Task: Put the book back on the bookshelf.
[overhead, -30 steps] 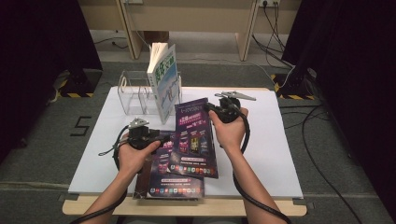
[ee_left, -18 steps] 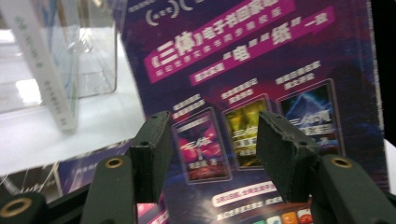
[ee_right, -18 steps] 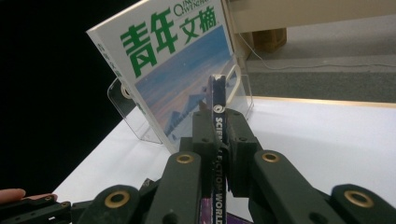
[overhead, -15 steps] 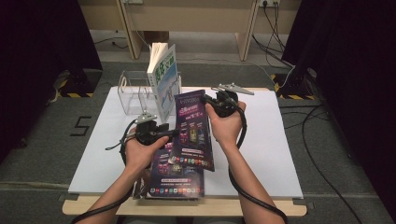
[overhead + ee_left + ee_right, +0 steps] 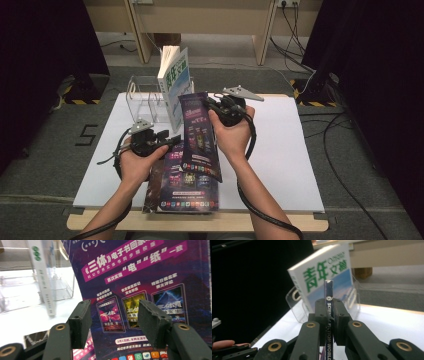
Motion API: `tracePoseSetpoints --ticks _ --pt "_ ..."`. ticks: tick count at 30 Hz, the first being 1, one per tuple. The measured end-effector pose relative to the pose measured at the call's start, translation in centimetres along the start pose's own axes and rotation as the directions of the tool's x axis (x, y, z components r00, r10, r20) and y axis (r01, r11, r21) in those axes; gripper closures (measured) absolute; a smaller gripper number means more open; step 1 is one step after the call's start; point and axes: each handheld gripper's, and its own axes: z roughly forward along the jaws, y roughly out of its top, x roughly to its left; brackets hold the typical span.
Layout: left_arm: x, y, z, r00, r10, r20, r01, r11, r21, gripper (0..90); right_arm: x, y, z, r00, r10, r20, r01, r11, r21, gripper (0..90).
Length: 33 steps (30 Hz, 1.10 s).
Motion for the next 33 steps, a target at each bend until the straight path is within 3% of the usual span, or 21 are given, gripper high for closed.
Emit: tracePoseSetpoints --ticks 14,26,33 --pt "0.5 0.6 -2.9 0.9996 -0.002 -0.026 0.001 0.9988 -0.049 43.4 3.3 0.7 0.3 0.9964 -0.032 -0.078 0.031 0.999 -0.011 84.7" --pt "0.5 1.1 -3.6 0.9996 -0.001 -0.027 -0.001 0.9979 -0.065 43.2 4.5 0.8 -0.7 0.9921 -0.057 -0.112 0.054 0.998 -0.031 84.7" --pt "-0.1 1.5 -4.5 0.9998 0.007 -0.018 -0.009 0.9949 -0.101 43.6 5.5 1.1 -0.7 0.9884 -0.068 -0.136 0.064 0.997 -0.037 84.7"
